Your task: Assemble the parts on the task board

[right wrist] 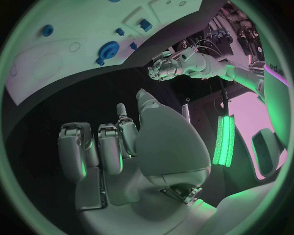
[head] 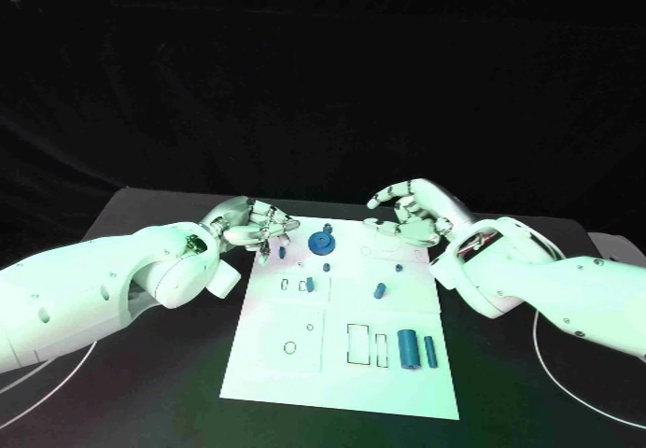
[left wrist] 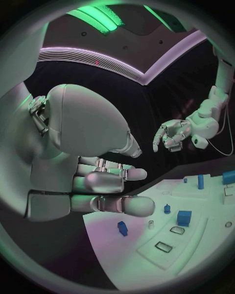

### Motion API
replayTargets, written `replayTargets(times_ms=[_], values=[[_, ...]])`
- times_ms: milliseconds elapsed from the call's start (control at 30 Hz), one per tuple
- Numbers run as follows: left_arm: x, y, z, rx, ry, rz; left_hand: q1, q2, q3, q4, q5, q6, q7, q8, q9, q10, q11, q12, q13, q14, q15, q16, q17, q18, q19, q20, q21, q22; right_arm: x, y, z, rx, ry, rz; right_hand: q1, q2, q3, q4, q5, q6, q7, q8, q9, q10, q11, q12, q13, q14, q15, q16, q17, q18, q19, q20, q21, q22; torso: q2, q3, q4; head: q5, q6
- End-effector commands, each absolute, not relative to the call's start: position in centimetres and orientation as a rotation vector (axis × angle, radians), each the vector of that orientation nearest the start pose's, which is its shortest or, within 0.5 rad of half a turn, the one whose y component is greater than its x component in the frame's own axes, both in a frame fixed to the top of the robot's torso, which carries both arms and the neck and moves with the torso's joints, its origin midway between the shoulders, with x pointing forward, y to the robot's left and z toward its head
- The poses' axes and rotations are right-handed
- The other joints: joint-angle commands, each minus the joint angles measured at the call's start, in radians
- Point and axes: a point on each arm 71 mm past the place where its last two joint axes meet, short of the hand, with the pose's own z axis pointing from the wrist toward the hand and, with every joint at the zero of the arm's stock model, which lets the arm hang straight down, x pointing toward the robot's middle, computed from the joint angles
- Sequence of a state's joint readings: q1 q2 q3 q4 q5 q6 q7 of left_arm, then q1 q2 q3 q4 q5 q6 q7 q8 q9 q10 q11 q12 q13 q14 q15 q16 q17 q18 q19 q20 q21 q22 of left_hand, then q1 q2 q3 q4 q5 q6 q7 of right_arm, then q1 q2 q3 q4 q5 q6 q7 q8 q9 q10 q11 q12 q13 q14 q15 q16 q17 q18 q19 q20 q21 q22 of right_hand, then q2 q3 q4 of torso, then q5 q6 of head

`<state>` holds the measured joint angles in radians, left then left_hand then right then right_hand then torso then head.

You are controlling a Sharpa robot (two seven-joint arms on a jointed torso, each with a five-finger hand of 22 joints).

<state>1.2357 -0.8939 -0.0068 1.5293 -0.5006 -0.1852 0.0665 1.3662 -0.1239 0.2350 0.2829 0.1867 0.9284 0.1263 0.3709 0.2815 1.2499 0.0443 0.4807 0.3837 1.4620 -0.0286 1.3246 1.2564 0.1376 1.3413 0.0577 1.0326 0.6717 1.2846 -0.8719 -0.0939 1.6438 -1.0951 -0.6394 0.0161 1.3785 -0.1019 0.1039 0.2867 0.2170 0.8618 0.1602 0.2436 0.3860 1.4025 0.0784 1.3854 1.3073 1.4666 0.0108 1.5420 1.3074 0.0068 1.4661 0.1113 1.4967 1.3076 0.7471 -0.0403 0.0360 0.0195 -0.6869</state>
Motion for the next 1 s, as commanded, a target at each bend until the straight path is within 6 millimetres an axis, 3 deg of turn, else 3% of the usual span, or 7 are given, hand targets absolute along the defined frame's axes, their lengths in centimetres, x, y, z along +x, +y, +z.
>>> replayTargets(times_ms=[33, 133, 200, 367, 533, 667, 1000], values=[[49.2, 21.5, -17.0, -0.427, 2.035, -1.005, -0.083, 0.009, -0.002, 0.0, 0.002, -0.023, -0.01, 0.023, 0.033, -0.052, -0.003, 0.158, 0.129, 0.062, -0.003, 0.124, 0.157, -0.025, 0.036, 0.001, 0.156, 0.2, 47.3, -20.3, -13.9, 0.324, 1.455, 1.008, 0.005, 0.003, 0.006, -0.001, 0.005, 0.008, 0.0, 0.006, 0.001, 0.008, -0.002, 0.004, 0.078, 0.08, -0.007, -0.003, 0.152, 0.014, 0.059, -0.001, 0.0, 0.207, -0.017, 0.0073, -0.0009, 0.008, -0.004], [49.5, 21.1, -16.8, -0.331, 2.111, -0.869, -0.152, 0.029, -0.008, 0.009, -0.002, -0.035, -0.004, 0.052, 0.064, -0.089, -0.005, 0.264, 0.211, 0.073, -0.003, 0.158, 0.201, -0.04, 0.057, 0.0, 0.238, 0.321, 47.3, -21.6, -13.9, 0.346, 1.462, 0.986, 0.004, 0.002, 0.006, -0.001, 0.007, 0.009, -0.001, 0.008, 0.002, 0.007, -0.002, 0.004, 0.077, 0.08, -0.007, -0.003, 0.152, 0.014, 0.059, -0.001, -0.001, 0.207, -0.024, 0.0117, 0.0004, 0.012, -0.007], [49.7, 20.7, -16.8, -0.282, 2.159, -0.786, -0.183, 0.035, -0.022, 0.006, -0.003, -0.037, -0.016, 0.094, 0.105, -0.074, -0.011, 0.418, 0.356, 0.081, -0.011, 0.179, 0.226, -0.049, 0.07, -0.005, 0.284, 0.388, 47.3, -22.1, -13.9, 0.352, 1.466, 0.974, 0.004, 0.002, 0.006, -0.001, 0.007, 0.009, -0.001, 0.008, 0.002, 0.007, -0.002, 0.004, 0.077, 0.08, -0.007, -0.003, 0.152, 0.014, 0.059, -0.001, -0.001, 0.207, -0.028, 0.014, 0.0011, 0.015, -0.01], [50.1, 19.7, -17.1, -0.196, 2.232, -0.619, -0.244, 0.039, -0.071, 0.011, -0.01, -0.032, -0.03, 0.173, 0.174, -0.04, -0.024, 0.568, 0.508, 0.086, -0.018, 0.192, 0.243, -0.053, 0.068, -0.012, 0.311, 0.427, 47.1, -22.8, -14.1, 0.351, 1.479, 0.951, 0.003, 0.0, 0.005, -0.001, 0.008, 0.011, -0.002, 0.009, 0.002, 0.008, -0.003, 0.004, 0.077, 0.08, -0.007, -0.004, 0.15, 0.014, 0.058, -0.002, -0.002, 0.206, -0.034, 0.0163, 0.0029, 0.017, -0.017], [50.5, 18.4, -17.2, -0.142, 2.248, -0.544, -0.253, 0.047, -0.098, 0.011, -0.013, -0.045, -0.042, 0.237, 0.241, -0.03, -0.034, 0.623, 0.56, 0.089, -0.026, 0.199, 0.253, -0.055, 0.067, -0.019, 0.325, 0.448, 47.0, -23.0, -14.2, 0.344, 1.488, 0.934, 0.003, 0.0, 0.005, -0.001, 0.008, 0.011, -0.002, 0.009, 0.002, 0.008, -0.003, 0.004, 0.077, 0.08, -0.007, -0.004, 0.15, 0.014, 0.058, -0.002, -0.002, 0.206, -0.036, 0.0183, 0.0038, 0.019, -0.022], [51.0, 17.4, -17.5, -0.109, 2.262, -0.504, -0.256, 0.05, -0.105, 0.012, -0.013, -0.05, -0.044, 0.25, 0.257, -0.03, -0.035, 0.629, 0.566, 0.09, -0.027, 0.202, 0.257, -0.056, 0.069, -0.021, 0.329, 0.456, 47.0, -23.1, -14.3, 0.341, 1.488, 0.921, 0.003, -0.003, 0.004, -0.002, 0.008, 0.011, -0.002, 0.01, 0.002, 0.008, -0.003, 0.005, 0.077, 0.079, -0.008, -0.004, 0.149, 0.014, 0.058, -0.002, -0.002, 0.206, -0.035, 0.0186, 0.0059, 0.02, -0.02], [51.7, 15.8, -18.3, -0.058, 2.293, -0.446, -0.28, 0.065, -0.122, 0.012, -0.018, -0.063, -0.045, 0.268, 0.284, -0.032, -0.036, 0.637, 0.572, 0.093, -0.028, 0.209, 0.265, -0.058, 0.07, -0.022, 0.338, 0.469, 47.0, -23.4, -14.3, 0.344, 1.484, 0.906, 0.0, -0.006, 0.002, 0.0, 0.009, 0.01, -0.002, 0.011, 0.002, 0.006, -0.004, 0.002, 0.074, 0.079, -0.008, -0.005, 0.145, 0.016, 0.055, -0.003, -0.007, 0.202, -0.029, 0.0178, 0.002, 0.024, -0.025]])
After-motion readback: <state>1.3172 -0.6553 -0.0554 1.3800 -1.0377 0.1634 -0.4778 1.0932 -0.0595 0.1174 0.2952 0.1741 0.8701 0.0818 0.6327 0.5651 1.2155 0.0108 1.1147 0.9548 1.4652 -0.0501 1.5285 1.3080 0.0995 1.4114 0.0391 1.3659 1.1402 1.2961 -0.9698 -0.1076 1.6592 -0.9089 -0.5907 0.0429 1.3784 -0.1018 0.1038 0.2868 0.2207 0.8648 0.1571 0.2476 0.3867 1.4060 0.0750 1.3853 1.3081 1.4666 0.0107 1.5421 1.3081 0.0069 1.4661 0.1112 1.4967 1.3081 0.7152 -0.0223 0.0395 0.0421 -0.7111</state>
